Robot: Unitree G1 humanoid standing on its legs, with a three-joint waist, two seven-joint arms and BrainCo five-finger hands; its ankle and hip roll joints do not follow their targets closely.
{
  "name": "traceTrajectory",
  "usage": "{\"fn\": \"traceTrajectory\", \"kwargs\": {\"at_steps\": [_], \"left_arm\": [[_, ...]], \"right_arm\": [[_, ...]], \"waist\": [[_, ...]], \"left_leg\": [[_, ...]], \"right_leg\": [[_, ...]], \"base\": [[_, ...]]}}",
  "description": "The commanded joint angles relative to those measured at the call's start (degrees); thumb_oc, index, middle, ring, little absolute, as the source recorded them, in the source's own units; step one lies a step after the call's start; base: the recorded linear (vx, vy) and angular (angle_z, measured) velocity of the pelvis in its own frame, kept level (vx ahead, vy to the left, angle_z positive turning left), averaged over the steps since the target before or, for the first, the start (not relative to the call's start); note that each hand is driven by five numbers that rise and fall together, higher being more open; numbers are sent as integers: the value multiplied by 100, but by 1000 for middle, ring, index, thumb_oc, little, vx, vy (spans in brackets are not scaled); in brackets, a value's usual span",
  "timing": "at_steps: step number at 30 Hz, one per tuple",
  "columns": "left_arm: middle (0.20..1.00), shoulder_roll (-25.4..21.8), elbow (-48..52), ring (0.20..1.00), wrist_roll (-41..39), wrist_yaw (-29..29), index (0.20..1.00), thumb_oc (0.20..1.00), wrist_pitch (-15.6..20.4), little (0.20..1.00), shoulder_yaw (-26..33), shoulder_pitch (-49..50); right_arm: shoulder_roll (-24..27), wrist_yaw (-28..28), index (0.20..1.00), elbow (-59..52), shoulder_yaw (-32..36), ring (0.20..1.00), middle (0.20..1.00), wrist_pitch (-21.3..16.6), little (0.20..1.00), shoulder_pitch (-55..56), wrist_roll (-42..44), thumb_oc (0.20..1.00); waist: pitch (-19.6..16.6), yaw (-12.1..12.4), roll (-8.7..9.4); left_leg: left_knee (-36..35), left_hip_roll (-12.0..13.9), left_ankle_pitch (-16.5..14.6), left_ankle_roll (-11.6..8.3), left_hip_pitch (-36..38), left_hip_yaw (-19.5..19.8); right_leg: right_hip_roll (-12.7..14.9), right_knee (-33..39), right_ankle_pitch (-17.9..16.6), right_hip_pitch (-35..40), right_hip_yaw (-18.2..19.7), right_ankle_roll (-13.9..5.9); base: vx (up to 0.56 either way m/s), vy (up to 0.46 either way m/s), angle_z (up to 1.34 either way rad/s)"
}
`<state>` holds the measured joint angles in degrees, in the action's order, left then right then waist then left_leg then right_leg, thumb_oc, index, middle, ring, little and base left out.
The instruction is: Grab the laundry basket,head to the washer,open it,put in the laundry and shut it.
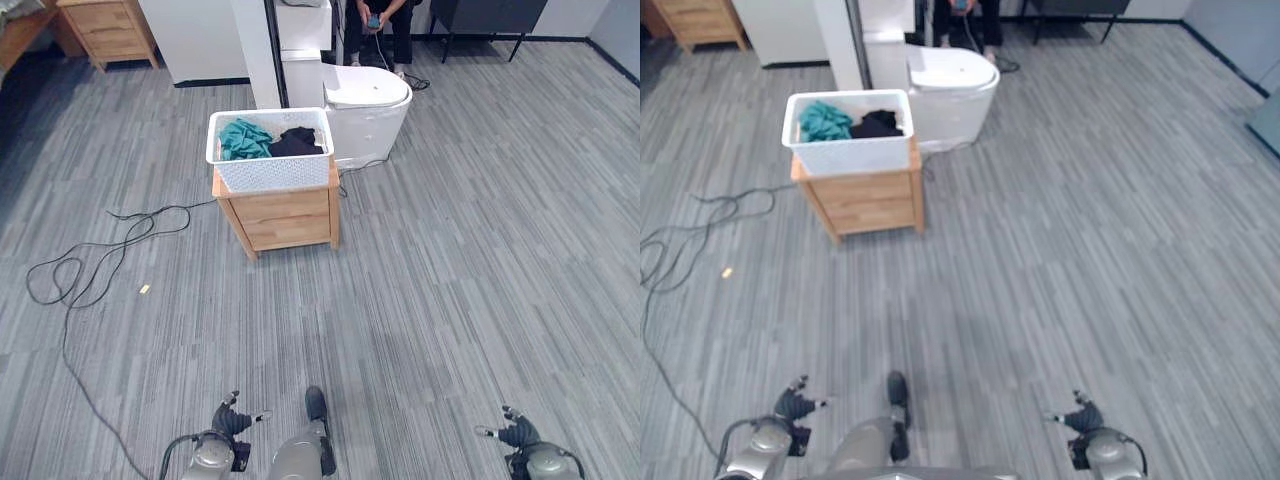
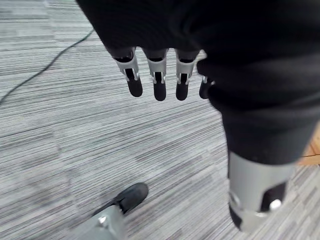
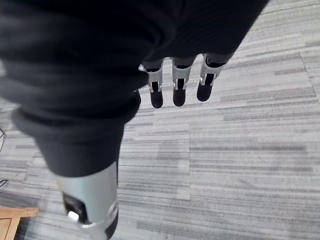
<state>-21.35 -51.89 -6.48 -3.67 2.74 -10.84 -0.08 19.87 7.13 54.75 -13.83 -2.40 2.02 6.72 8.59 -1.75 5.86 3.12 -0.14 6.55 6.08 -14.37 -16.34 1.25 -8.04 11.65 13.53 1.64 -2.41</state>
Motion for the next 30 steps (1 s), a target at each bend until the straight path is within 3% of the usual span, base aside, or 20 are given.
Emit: {"fn": "traceTrajectory", "kwargs": {"at_steps": [1,3,4,5,8,9,10,11,14,18,20,22,23,24,27,30], "left_arm": [[1000,-282,365,1000,49,-57,1000,1000,201,1000,-52,-171],[1000,-348,340,1000,97,-73,1000,1000,198,1000,-66,-227],[1000,-348,340,1000,97,-73,1000,1000,198,1000,-66,-227],[1000,-381,388,1000,95,-73,1000,1000,183,1000,-84,-247],[1000,-402,362,1000,56,-82,1000,1000,159,1000,-90,-295],[1000,-400,362,1000,56,-82,1000,1000,158,1000,-89,-295],[1000,-356,320,1000,18,-82,1000,1000,141,1000,-85,-305],[1000,-337,324,1000,2,-84,1000,1000,142,1000,-85,-298],[1000,-287,266,1000,-19,-87,1000,1000,153,1000,-44,-319],[1000,-189,101,1000,9,-72,1000,1000,191,1000,-21,-294],[1000,-175,105,1000,59,-52,1000,1000,209,1000,-37,-256],[1000,-111,109,1000,56,-43,1000,1000,207,1000,-37,-181],[1000,-61,160,1000,25,-11,1000,1000,193,1000,-20,-85],[1000,-38,182,1000,3,-16,1000,1000,197,1000,-32,-65],[1000,-9,180,1000,-16,-26,1000,1000,185,1000,-45,-66],[1000,12,135,1000,-7,-23,1000,1000,156,1000,-50,-63]], "right_arm": [[109,-15,1000,-554,162,1000,1000,-147,1000,-405,8,1000],[58,-13,1000,-674,133,1000,1000,-167,1000,-448,37,1000],[58,-13,1000,-674,133,1000,1000,-167,1000,-448,37,1000],[31,-24,1000,-648,74,1000,1000,-160,1000,-506,19,1000],[45,-32,1000,-623,-6,1000,1000,-135,1000,-584,1,1000],[48,-32,1000,-623,-7,1000,1000,-134,1000,-584,1,1000],[74,-26,1000,-651,-20,1000,1000,-134,1000,-562,24,1000],[86,-18,1000,-683,-22,1000,1000,-138,1000,-546,38,1000],[118,-6,1000,-713,-25,1000,1000,-138,1000,-523,46,1000],[161,-11,1000,-743,-2,1000,1000,-140,1000,-463,45,1000],[197,-18,1000,-792,41,1000,1000,-161,1000,-365,106,1000],[263,-16,1000,-784,84,1000,1000,-165,1000,-317,111,1000],[328,-9,1000,-852,147,1000,1000,-157,1000,-277,128,1000],[370,-4,1000,-891,142,1000,1000,-173,1000,-278,152,1000],[447,-4,1000,-921,157,1000,1000,-168,1000,-273,187,1000],[498,8,1000,-835,135,1000,1000,-135,1000,-315,170,1000]], "waist": [[-26,53,82],[-6,-3,118],[-6,-3,118],[43,-61,61],[204,-236,-118],[223,-249,-118],[357,-375,-164],[395,-418,-148],[491,-489,-154],[484,-579,-194],[361,-603,-194],[241,-640,-286],[173,-650,-351],[161,-651,-368],[135,-622,-358],[145,-499,-274]], "left_leg": [[663,384,-455,-774,-465,131],[658,286,-734,-635,-243,42],[658,286,-734,-635,-243,42],[521,222,-896,-560,139,15],[213,125,-1116,-490,757,107],[213,119,-1126,-491,779,121],[130,-4,-1249,-471,1091,280],[105,-81,-1294,-464,1193,359],[65,-221,-1414,-464,1438,512],[103,-376,-1659,-502,1770,763],[178,-475,-1858,-556,1954,893],[367,-369,-1893,-734,2051,914],[908,-202,-1650,-944,1964,836],[1282,-133,-1454,-1025,1844,809],[1576,21,-1210,-1070,1600,761],[1355,90,-1426,-935,1145,778]], "right_leg": [[750,-390,-892,-653,129,-680],[841,-750,-1329,-928,140,-741],[841,-750,-1329,-928,140,-741],[767,-915,-1486,-1391,28,-648],[423,-816,-1070,-2164,-451,-599],[429,-832,-1049,-2142,-465,-600],[125,-693,-885,-2536,-470,-580],[-7,-532,-906,-2703,-410,-587],[-113,-146,-993,-2865,-488,-612],[-26,298,-1213,-3094,-731,-625],[36,429,-1295,-2903,-603,-545],[37,389,-1312,-2747,-618,-435],[54,396,-1252,-2553,-700,-335],[38,432,-1204,-2429,-710,-265],[35,513,-1037,-2175,-679,-163],[140,606,-895,-1942,-616,-165]], "base": [[293,211,-5],[253,170,-11],[330,185,-11],[319,159,-15],[423,186,-14],[326,94,12],[321,68,17],[323,70,34],[249,-2,62],[331,-83,45],[352,-150,51],[373,-168,73],[379,-183,98],[255,-127,80],[182,-64,0],[208,-4,-22]]}}
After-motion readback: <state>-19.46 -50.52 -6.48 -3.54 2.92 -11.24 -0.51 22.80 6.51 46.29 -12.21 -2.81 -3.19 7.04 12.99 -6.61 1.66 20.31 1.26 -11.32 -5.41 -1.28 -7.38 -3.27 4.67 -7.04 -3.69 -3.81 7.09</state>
